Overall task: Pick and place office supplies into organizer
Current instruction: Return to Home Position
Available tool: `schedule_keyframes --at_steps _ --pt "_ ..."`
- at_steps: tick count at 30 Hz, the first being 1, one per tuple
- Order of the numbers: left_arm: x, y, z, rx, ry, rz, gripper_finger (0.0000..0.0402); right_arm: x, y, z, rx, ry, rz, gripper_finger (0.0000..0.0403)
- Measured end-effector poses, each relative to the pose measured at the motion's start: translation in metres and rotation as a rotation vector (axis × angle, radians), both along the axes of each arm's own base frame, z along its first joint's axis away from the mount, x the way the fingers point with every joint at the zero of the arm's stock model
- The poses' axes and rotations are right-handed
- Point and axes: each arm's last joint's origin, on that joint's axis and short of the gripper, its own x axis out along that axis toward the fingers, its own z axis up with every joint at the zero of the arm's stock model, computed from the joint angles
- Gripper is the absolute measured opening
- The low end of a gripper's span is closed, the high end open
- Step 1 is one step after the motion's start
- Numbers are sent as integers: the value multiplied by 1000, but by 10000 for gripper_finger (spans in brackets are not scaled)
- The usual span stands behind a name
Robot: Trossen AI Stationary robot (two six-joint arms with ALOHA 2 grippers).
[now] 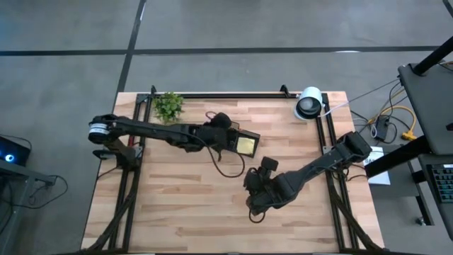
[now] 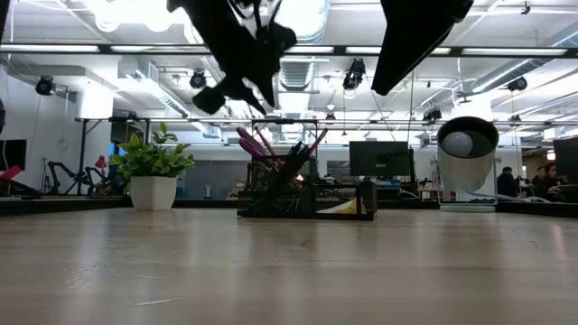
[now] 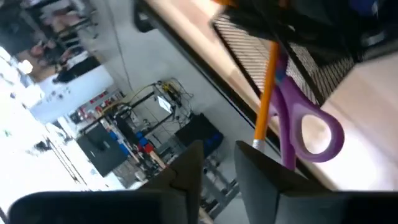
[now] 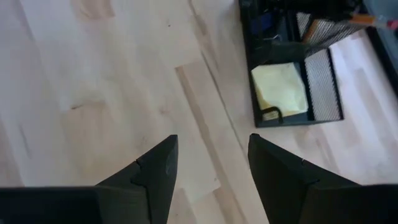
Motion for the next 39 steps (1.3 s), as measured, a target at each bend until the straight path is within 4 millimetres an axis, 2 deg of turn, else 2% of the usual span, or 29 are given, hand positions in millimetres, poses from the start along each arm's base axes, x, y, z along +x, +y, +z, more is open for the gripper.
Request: schedule_keyframes --at_steps 3,7,13,17,21,26,31,34,39 --pt "-8 -9 11 -69 -104 23 99 1 -1 0 -23 21 38 182" --pt "-14 -14 17 -184 -208 55 141 2 -4 0 -24 61 85 182" --pt "-16 -15 19 -283 -347 157 203 6 -11 -2 66 127 125 183" --pt "-24 -22 25 -330 -399 183 227 8 -16 -3 125 150 122 183" --pt "-35 -30 38 -465 -507 204 235 13 -23 -4 197 160 111 183" --pt "-53 -36 63 -884 -674 203 235 21 -32 -3 262 139 130 183" --pt "-75 -41 85 -1222 -730 188 235 34 -41 -1 452 99 155 183" --pt "-91 -41 100 -1320 -787 192 235 42 -49 10 476 35 148 183" --pt "-121 -39 123 -1370 -886 149 235 55 -71 44 421 -76 118 183"
